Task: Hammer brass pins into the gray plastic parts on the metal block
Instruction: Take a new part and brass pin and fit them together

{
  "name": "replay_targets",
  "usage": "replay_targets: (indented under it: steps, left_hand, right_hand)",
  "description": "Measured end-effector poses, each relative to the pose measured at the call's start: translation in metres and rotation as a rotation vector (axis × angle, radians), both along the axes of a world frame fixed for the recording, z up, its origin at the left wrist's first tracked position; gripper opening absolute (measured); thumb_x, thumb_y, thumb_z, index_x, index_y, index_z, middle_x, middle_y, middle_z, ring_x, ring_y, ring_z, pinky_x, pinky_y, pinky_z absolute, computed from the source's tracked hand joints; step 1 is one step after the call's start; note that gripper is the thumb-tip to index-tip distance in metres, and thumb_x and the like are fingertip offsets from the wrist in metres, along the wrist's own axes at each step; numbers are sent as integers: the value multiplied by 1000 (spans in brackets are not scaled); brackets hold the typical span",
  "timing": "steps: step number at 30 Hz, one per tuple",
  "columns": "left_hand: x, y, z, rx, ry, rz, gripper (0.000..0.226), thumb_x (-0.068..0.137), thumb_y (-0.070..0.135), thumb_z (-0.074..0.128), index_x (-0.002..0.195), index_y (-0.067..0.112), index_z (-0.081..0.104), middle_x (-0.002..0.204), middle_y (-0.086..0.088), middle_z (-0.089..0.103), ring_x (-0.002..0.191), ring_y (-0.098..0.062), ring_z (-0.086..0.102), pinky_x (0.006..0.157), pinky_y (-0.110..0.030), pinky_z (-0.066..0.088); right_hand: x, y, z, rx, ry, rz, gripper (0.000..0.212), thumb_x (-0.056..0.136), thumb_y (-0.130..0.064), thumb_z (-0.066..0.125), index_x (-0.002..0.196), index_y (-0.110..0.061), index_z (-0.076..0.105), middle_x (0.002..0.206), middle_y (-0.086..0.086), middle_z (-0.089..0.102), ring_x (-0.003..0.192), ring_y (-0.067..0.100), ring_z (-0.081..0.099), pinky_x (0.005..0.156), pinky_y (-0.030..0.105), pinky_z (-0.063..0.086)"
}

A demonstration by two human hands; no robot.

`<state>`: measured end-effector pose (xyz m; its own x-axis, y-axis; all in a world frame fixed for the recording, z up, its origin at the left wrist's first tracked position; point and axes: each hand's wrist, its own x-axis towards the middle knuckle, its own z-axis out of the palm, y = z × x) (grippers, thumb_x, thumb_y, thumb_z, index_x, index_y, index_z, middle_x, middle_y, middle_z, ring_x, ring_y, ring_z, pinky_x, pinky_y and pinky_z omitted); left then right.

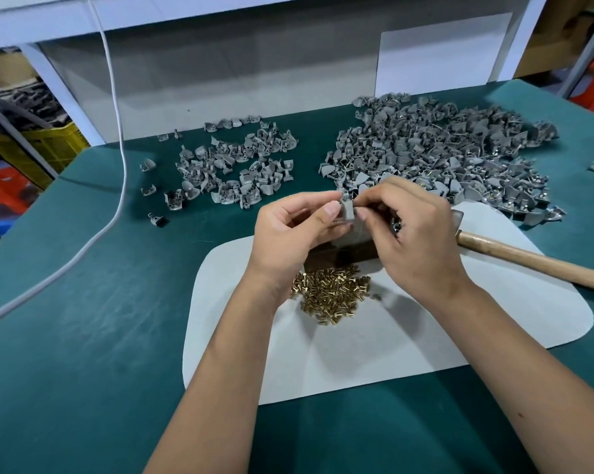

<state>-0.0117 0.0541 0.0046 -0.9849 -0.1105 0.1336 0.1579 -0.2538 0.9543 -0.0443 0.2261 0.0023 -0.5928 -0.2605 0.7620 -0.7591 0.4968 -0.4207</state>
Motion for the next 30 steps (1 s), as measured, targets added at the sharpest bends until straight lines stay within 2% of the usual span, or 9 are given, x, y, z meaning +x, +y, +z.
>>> replay_targets:
  steps: [3, 6, 11, 14, 18, 22, 27, 30]
  left_hand:
    - [-1, 4, -1, -168, 91, 78, 27, 83, -7, 77, 107, 4, 75, 100, -16, 77, 93, -23, 74, 89, -35, 61]
    - [-2, 9, -1, -254, 121, 133, 29, 77, -10, 82, 103, -1, 75, 97, -17, 78, 90, -23, 75, 90, -35, 60]
    - [-1, 12, -3, -238, 99, 176, 22, 76, -13, 81, 96, -8, 75, 92, -21, 77, 86, -27, 75, 88, -42, 61]
    - [0, 15, -2, -222, 79, 173, 19, 76, -15, 80, 92, -3, 76, 89, -20, 77, 82, -25, 74, 88, -44, 61]
    - [0, 20, -3, -216, 40, 194, 20, 76, -15, 80, 85, 3, 77, 86, -20, 77, 80, -29, 74, 89, -51, 61]
    - [0, 23, -6, -218, 24, 215, 20, 76, -15, 80, 83, 3, 76, 85, -21, 77, 86, -41, 75, 88, -59, 59]
    - [-1, 24, -7, -274, 38, 235, 22, 76, -13, 80, 81, 7, 76, 84, -15, 78, 83, -35, 77, 87, -54, 61]
    - [-1, 23, -8, -441, 119, 246, 26, 75, -8, 83, 82, 16, 75, 79, -2, 78, 77, -18, 77, 80, -37, 64]
  right_hand:
    - [0, 1, 0, -25, -35, -34, 2, 93, -3, 69, 94, -4, 71, 90, 3, 67, 83, 10, 57, 80, 8, 39]
    - [1, 0, 0, -32, -69, -34, 2, 93, -5, 69, 94, -5, 71, 89, 3, 68, 82, 13, 59, 77, 13, 43]
    - [4, -4, -1, -43, -85, -59, 2, 91, -3, 70, 92, -5, 71, 87, 1, 68, 80, 9, 57, 77, 10, 40]
    - [6, -6, -1, -44, -84, -82, 4, 89, -1, 69, 89, -5, 70, 86, 2, 67, 78, 9, 55, 76, 8, 38]
    - [10, -7, -2, -28, -93, -97, 5, 87, 1, 68, 89, -3, 69, 85, 7, 68, 78, 20, 61, 72, 28, 48]
    - [12, -9, -2, -39, -82, -126, 6, 85, 3, 68, 86, -2, 69, 83, 8, 69, 77, 24, 62, 71, 36, 50]
    - [13, -11, -3, -52, -93, -154, 6, 84, 3, 69, 86, -3, 70, 82, 7, 69, 75, 21, 63, 70, 34, 51]
    - [14, -12, -2, -47, -128, -169, 9, 82, 3, 70, 85, -5, 71, 82, 6, 70, 76, 19, 63, 72, 31, 51]
